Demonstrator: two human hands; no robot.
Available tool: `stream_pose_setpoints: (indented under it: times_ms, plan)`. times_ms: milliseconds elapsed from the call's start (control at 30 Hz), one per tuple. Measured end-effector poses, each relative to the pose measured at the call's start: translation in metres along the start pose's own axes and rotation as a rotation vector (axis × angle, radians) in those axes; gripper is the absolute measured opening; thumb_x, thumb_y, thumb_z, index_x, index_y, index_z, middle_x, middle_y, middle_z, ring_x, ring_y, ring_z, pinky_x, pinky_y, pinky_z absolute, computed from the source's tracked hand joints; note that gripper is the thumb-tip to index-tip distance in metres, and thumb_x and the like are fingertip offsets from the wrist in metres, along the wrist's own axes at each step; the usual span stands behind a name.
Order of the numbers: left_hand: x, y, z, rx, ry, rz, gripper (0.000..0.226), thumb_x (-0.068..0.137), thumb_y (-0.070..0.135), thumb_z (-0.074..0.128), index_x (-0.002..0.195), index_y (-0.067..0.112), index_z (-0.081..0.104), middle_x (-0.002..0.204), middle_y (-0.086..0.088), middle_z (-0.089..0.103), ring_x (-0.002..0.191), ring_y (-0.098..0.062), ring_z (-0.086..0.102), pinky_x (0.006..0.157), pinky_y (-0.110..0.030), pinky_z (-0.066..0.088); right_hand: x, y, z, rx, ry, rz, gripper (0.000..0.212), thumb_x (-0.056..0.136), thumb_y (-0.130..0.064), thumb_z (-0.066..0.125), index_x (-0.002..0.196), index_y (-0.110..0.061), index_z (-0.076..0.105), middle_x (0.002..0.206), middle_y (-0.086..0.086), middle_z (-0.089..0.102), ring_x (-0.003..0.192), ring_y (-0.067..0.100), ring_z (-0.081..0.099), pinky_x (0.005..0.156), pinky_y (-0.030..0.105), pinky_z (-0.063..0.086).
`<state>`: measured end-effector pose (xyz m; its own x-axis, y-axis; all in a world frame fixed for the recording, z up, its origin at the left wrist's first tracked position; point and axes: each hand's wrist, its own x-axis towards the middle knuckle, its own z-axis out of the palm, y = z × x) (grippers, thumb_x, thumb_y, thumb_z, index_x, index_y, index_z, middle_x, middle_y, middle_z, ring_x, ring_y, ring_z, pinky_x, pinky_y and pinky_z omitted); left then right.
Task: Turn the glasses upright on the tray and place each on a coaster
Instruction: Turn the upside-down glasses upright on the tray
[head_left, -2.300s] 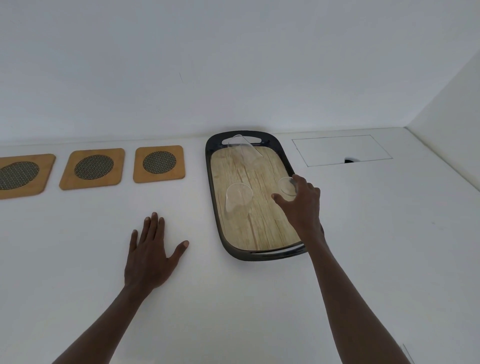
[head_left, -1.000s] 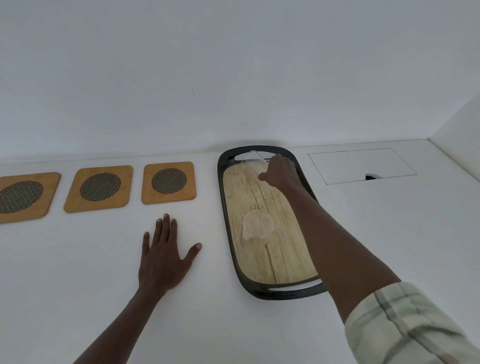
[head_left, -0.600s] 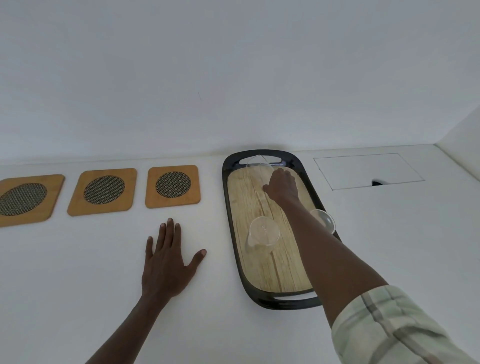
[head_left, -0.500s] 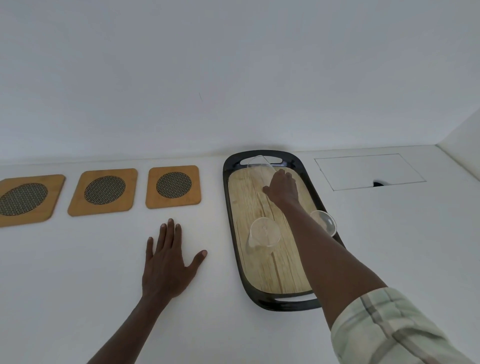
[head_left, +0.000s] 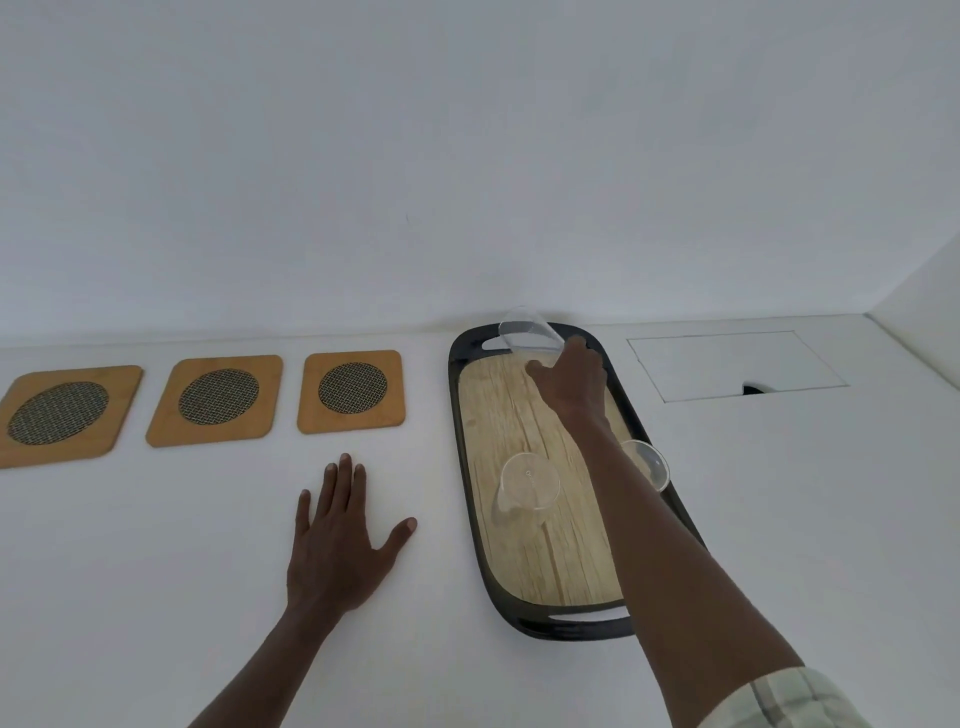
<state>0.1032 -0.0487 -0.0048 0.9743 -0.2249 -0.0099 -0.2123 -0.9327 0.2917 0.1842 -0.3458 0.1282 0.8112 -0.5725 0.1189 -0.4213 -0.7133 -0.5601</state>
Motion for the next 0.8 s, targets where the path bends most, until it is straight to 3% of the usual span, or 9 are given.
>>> stream_pose_setpoints:
  times_ms: [200,433,667,800]
  plan:
    - [0.0,0.001,0.0,-0.013,0.01,-0.001,0.112,0.076,0.089,0.005,0.158,0.014,0.009,0.167,-0.002,-0.002,0.154,-0.018,-0.004,0.125,-0.047,0.005,-0.006,-0.009,-0.052,0.127,0.11,-0.061,0.066,0.076,-0.036,0.074,0.133,-0.01,0.051,0.119,0.016,0.059,0.114,0.031,0.056,0.089,0.03,0.04]
    - [0.0,-0.001,0.002,-0.009,0.01,0.004,0.109,0.078,0.088,0.01,0.159,0.013,0.009,0.167,-0.003,-0.002,0.154,-0.018,-0.004,0.125,-0.047,0.004,-0.01,-0.02,-0.098,0.124,0.156,-0.17,0.067,0.074,-0.038,0.074,0.134,-0.016,0.052,0.118,0.01,0.059,0.116,0.026,0.051,0.094,0.031,0.039]
    - [0.001,-0.003,0.005,-0.002,0.015,0.003,0.109,0.079,0.088,0.011,0.158,0.014,0.009,0.167,-0.003,-0.003,0.154,-0.017,-0.006,0.125,-0.047,0.005,-0.006,-0.023,-0.099,0.027,0.083,-0.218,0.07,0.072,-0.043,0.077,0.132,-0.015,0.056,0.119,0.011,0.062,0.116,0.028,0.054,0.095,0.031,0.04]
    - [0.001,-0.002,0.005,-0.01,0.025,0.005,0.11,0.078,0.088,0.01,0.158,0.013,0.011,0.167,-0.002,-0.001,0.154,-0.017,-0.003,0.125,-0.047,0.006,-0.007,-0.024,-0.081,-0.056,0.005,-0.246,0.065,0.068,-0.04,0.08,0.124,-0.01,0.062,0.112,0.013,0.066,0.108,0.029,0.06,0.087,0.028,0.041]
